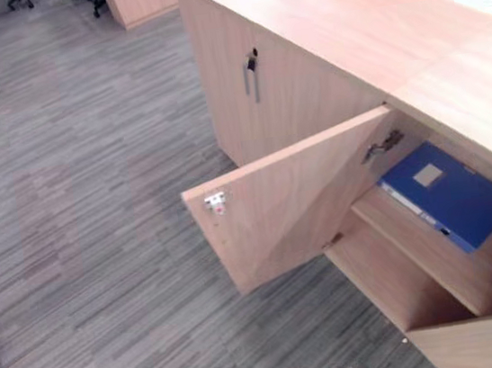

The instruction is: Walk over to the cabinet, pick up the folder, carry it to the office cabinet, place the folder inside the office cabinet, then close the office cabinet door

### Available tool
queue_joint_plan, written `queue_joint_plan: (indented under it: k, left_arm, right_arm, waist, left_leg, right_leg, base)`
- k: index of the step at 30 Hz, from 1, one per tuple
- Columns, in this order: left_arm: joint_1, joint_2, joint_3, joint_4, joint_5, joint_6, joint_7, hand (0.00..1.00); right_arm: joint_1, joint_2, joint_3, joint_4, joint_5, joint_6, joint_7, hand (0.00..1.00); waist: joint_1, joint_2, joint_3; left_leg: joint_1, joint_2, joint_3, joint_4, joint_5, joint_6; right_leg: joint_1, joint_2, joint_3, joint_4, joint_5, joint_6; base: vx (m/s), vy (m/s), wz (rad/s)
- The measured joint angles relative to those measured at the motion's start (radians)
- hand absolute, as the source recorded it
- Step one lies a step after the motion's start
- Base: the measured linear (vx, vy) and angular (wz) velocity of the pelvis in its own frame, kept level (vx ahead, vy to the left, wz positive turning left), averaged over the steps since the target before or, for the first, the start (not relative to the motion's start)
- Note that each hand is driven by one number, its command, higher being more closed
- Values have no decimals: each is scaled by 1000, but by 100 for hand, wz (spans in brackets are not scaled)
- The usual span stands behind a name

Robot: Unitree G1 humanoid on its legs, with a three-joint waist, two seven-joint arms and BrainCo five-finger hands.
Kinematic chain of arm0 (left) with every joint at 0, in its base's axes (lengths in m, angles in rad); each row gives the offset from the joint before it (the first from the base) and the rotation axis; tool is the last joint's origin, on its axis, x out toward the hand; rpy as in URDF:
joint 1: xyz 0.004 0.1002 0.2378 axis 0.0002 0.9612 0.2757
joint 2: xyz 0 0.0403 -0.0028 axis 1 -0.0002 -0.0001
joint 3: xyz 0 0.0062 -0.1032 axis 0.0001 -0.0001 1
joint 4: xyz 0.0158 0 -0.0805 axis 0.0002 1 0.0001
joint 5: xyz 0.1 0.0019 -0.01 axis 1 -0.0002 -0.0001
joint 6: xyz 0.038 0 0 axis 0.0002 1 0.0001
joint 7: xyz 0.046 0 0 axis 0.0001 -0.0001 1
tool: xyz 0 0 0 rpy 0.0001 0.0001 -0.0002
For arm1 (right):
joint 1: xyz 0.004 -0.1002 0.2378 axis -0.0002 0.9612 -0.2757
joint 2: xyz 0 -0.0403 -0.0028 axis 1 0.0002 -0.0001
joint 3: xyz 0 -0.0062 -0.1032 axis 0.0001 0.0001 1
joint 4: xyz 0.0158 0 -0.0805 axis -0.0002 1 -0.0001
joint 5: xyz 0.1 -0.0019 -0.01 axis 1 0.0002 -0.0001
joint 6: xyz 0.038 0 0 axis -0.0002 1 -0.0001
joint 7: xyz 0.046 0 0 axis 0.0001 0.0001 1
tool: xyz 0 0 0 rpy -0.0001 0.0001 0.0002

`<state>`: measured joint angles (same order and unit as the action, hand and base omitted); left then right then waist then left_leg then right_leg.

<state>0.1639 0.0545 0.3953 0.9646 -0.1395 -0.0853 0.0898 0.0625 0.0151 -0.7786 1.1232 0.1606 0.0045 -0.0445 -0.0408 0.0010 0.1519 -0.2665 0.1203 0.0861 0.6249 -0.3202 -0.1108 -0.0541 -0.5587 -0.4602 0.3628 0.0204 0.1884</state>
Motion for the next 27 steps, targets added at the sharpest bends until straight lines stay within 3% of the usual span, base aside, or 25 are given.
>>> queue_joint_plan:
  k: [2,3,4,5,6,9,11,12,14,17,22,27]
  left_arm:
    - [-29,21,-68,4,27,0,-9,0]
    - [-43,35,-102,-1,43,2,-11,0]
    - [-47,41,-108,-38,56,4,-11,0]
    - [-47,41,-110,-63,56,6,-11,0]
    - [-41,43,-105,-119,56,10,-10,0]
    - [-23,52,-103,-249,62,19,-13,0]
    - [-16,57,-109,-336,82,26,-19,0]
    - [-33,75,-132,-368,101,29,-25,0]
    - [-76,88,-151,-405,122,38,-36,0]
    - [-124,93,-152,-450,145,38,-40,0]
    - [-242,138,-158,-403,182,58,-26,0]
    - [-445,277,-240,-318,303,77,-3,0]
  right_arm:
    - [26,4,40,-24,21,-4,0,0]
    - [40,9,63,-38,41,-4,0,0]
    - [57,23,63,-46,60,-4,0,0]
    - [64,25,60,-48,66,-4,-1,0]
    - [75,30,57,-45,78,-4,1,0]
    - [77,41,33,-22,95,3,2,0]
    - [84,44,39,-21,94,3,2,0]
    - [89,35,82,-23,92,3,4,0]
    - [84,14,134,-22,78,9,8,0]
    - [82,-12,193,-30,53,10,13,0]
    - [77,-22,222,-30,55,7,15,0]
    - [96,-16,217,-26,55,6,22,0]
  waist:
    - [-2,3,2]
    - [-2,3,2]
    - [-3,8,5]
    - [-5,9,5]
    - [-2,10,2]
    - [11,15,-1]
    - [19,12,-18]
    - [11,1,-25]
    - [1,3,-30]
    - [-5,7,-46]
    - [-39,7,-58]
    - [-70,4,-64]
  left_leg:
    - [-14,-2,29,51,-31,19]
    - [-13,-1,47,51,-29,33]
    - [-14,-1,64,46,-20,48]
    - [-13,-1,68,38,-17,54]
    - [-11,0,87,8,1,81]
    - [53,5,133,-149,88,84]
    - [82,-4,171,-272,161,78]
    - [87,-24,183,-337,203,78]
    - [118,-43,200,-434,265,69]
    - [192,-19,242,-567,340,31]
    - [259,11,267,-714,428,-5]
    - [272,44,287,-717,449,-23]
  right_leg:
    - [-21,-2,15,-10,51,-20]
    - [-41,7,33,-27,109,-76]
    - [-36,16,25,-73,175,-109]
    - [-30,25,18,-105,222,-101]
    - [-29,40,17,-150,273,-117]
    - [-22,105,-59,-41,146,-96]
    - [-4,174,-115,-153,134,-84]
    - [-2,191,-109,-224,138,-88]
    - [5,208,-93,-294,137,-89]
    - [7,268,-63,-343,124,-106]
    - [-5,326,-38,-358,75,-104]
    - [-3,358,-28,-358,71,-108]
  base:
    - [-110,282,-51]
    - [-90,249,-40]
    - [-84,247,-34]
    - [-92,241,-23]
    - [-88,173,-18]
    - [-52,85,-41]
    - [2,-33,-61]
    - [-25,-104,-33]
    - [-59,-129,-20]
    - [-66,-188,-45]
    - [-73,-157,-26]
    - [-81,-99,-14]
